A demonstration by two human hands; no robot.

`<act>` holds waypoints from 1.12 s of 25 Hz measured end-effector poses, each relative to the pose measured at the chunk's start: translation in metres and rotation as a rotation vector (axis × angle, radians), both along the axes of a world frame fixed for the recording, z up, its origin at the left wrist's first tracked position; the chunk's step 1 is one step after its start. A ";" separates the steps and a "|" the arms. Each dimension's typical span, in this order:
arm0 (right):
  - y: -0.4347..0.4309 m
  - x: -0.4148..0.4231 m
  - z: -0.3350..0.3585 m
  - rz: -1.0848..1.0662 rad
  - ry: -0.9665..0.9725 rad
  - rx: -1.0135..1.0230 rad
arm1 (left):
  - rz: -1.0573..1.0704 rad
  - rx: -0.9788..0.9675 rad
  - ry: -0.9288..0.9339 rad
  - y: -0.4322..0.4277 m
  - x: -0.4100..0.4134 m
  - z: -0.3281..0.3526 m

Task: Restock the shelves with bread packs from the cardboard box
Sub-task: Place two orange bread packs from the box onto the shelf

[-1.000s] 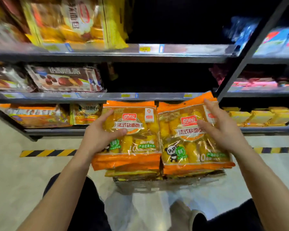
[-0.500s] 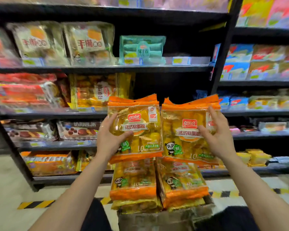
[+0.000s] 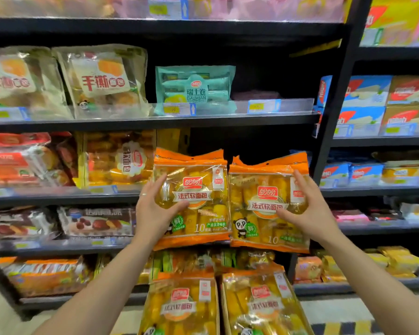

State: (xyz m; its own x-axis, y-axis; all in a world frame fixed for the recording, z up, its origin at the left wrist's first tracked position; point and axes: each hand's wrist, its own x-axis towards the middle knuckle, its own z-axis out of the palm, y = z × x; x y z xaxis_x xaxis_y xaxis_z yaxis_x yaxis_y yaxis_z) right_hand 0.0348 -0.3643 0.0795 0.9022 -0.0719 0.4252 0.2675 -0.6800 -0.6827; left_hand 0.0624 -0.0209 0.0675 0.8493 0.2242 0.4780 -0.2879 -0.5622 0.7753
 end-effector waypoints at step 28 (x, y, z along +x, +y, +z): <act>-0.039 0.452 -0.038 -0.232 -0.064 -0.504 | 0.079 0.669 -0.137 -0.034 0.455 -0.038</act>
